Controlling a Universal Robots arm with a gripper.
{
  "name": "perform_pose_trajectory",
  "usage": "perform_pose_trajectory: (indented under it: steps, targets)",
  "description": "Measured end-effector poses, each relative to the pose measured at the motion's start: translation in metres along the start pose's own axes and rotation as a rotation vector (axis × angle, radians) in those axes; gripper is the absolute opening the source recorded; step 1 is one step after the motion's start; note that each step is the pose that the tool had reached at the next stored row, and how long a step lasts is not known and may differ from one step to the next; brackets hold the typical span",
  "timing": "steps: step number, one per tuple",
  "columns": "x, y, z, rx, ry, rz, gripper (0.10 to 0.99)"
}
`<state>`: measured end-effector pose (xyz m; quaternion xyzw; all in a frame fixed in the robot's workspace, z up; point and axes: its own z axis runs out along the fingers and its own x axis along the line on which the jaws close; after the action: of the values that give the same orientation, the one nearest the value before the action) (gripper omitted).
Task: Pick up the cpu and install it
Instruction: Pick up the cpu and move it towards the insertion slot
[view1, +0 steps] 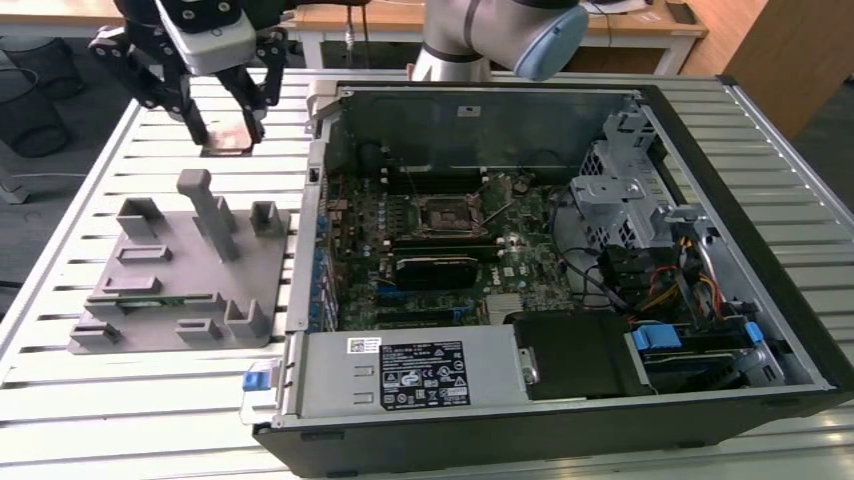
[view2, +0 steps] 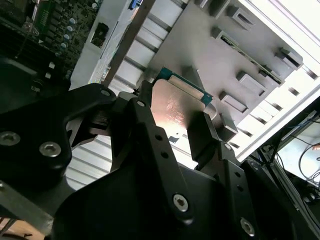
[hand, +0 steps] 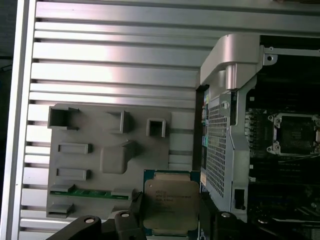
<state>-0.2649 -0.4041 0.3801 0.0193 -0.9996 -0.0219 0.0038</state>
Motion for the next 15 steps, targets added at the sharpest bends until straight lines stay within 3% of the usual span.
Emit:
perform_pose_trajectory:
  steps: [6,15]
  targets:
    - [-0.0202,-0.0007,0.0009,0.000,-0.0001,0.000,0.529]
    - [-0.0444,-0.0010,0.0023,0.000,-0.0001,0.000,0.529]
